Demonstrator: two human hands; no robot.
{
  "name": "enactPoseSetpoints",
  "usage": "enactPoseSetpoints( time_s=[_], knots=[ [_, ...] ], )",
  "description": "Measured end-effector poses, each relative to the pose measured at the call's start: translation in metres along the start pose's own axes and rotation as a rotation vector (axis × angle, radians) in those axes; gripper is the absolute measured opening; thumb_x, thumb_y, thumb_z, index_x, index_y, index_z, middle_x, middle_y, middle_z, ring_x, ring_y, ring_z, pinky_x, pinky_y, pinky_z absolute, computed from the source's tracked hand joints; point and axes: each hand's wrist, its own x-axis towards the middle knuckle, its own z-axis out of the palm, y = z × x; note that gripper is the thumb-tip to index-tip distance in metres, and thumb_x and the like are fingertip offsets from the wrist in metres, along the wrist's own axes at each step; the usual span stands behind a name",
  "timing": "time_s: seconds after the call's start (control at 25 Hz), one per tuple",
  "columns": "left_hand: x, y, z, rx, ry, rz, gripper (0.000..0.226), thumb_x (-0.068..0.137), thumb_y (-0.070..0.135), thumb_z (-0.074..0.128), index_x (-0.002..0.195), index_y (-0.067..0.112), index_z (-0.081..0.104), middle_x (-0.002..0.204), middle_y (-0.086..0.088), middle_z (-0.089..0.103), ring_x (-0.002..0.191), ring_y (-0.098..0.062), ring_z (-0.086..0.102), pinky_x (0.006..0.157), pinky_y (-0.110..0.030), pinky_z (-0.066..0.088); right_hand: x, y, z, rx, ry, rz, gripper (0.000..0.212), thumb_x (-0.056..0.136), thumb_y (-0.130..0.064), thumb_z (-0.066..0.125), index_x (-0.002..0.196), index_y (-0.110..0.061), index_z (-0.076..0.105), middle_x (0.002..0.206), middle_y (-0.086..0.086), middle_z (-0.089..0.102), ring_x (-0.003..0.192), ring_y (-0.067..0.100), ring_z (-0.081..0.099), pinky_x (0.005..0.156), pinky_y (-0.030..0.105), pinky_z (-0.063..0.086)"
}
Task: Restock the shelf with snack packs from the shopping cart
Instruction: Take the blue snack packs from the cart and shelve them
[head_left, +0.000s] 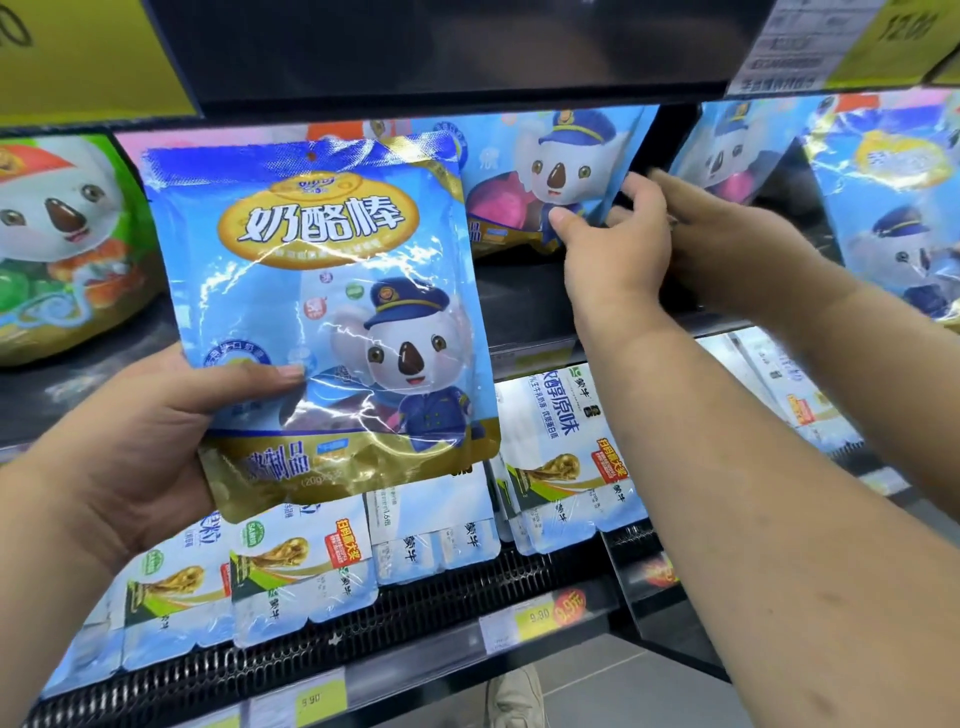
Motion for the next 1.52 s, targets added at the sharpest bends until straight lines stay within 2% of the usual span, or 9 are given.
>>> enactPoseSetpoints(
  time_s=[0.12,0.2,0.4,0.6,0.76,0.92,1.12,1.32,1.52],
  knots=[
    [-0.003,-0.002,0.005,-0.087,-0.048,0.001,0.044,0.055,0.009,0.071,0.099,0.013,0.077,0.101,-0.015,0.076,0.083,-0.035,0.075,0.063,-0.053,0.059,-0.031,-0.017,-0.001,0.165,0.113,0.067,0.059,0.074,-0.013,0.084,0.126,-0.013,0.056,0.122,0.007,0.066,0.103,0.006,0.065,0.092,0.015,0.049],
    [-0.004,-0.003,0.004,-0.084,-0.007,-0.004,0.062,0.046,0.012,0.073,0.109,0.011,0.073,0.106,-0.017,0.075,0.086,-0.036,0.074,0.065,-0.055,0.059,-0.053,-0.021,-0.002,0.135,0.185,0.003,0.05,0.074,-0.019,0.084,0.114,-0.014,0.055,0.117,0.008,0.064,0.085,-0.007,0.06,0.079,0.004,0.043],
    [-0.004,-0.004,0.002,-0.058,-0.009,-0.033,0.071,0.046,0.012,0.073,0.117,0.01,0.069,0.109,-0.018,0.074,0.09,-0.038,0.073,0.068,-0.059,0.058,-0.068,-0.027,0.017,-0.087,-0.006,-0.234,0.044,0.069,-0.026,0.086,0.092,-0.02,0.048,0.093,-0.007,0.046,0.086,0.018,0.054,0.073,0.019,0.046],
    [-0.005,-0.003,0.002,-0.066,-0.002,-0.04,0.055,0.064,0.006,0.066,0.119,0.011,0.068,0.109,-0.016,0.074,0.09,-0.037,0.073,0.066,-0.056,0.059,-0.046,-0.03,0.033,-0.135,0.005,-0.171,0.042,0.066,-0.026,0.087,0.085,-0.022,0.05,0.097,0.0,0.051,0.074,0.003,0.047,0.065,0.005,0.036],
    [-0.003,-0.002,0.004,-0.06,0.02,-0.052,0.054,0.067,0.006,0.064,0.121,0.01,0.066,0.111,-0.018,0.073,0.093,-0.04,0.072,0.069,-0.063,0.056,-0.033,-0.03,0.045,-0.162,0.035,-0.165,0.041,0.067,-0.034,0.084,0.086,-0.026,0.048,0.096,-0.007,0.049,0.091,0.017,0.057,0.078,0.026,0.045],
    [-0.001,-0.001,0.006,-0.07,0.041,-0.058,0.051,0.069,0.004,0.061,0.12,0.01,0.067,0.109,-0.018,0.074,0.088,-0.039,0.073,0.064,-0.056,0.058,-0.028,-0.029,0.052,-0.229,0.034,-0.138,0.033,0.071,-0.041,0.078,0.083,-0.029,0.05,0.095,-0.008,0.051,0.097,0.02,0.058,0.084,0.037,0.048],
    [0.0,0.001,0.014,-0.067,0.048,-0.052,0.07,0.047,0.013,0.073,0.117,0.012,0.069,0.109,-0.017,0.074,0.089,-0.039,0.073,0.067,-0.057,0.057,-0.027,-0.026,0.041,-0.094,0.007,-0.121,0.025,0.074,-0.028,0.08,0.079,-0.025,0.055,0.093,-0.001,0.062,0.085,0.009,0.056,0.076,0.017,0.044],
    [0.001,0.0,0.032,-0.048,-0.029,-0.028,0.063,0.059,-0.004,0.071,0.12,0.009,0.066,0.115,-0.022,0.07,0.1,-0.048,0.067,0.074,-0.064,0.055,-0.047,-0.034,0.005,0.226,-0.086,0.039,0.014,0.084,-0.022,0.072,0.075,-0.023,0.062,0.075,-0.003,0.062,0.069,0.007,0.056,0.068,0.023,0.049],
    [0.014,0.006,0.055,-0.034,-0.122,0.034,0.058,0.068,-0.005,0.064,0.125,0.007,0.063,0.117,-0.017,0.071,0.1,-0.039,0.071,0.07,-0.047,0.061,-0.08,-0.044,-0.029,0.404,-0.421,0.182,0.023,0.091,-0.022,0.067,0.111,-0.011,0.064,0.089,-0.003,0.074,0.082,0.009,0.07,0.072,0.027,0.058]
  ],
)
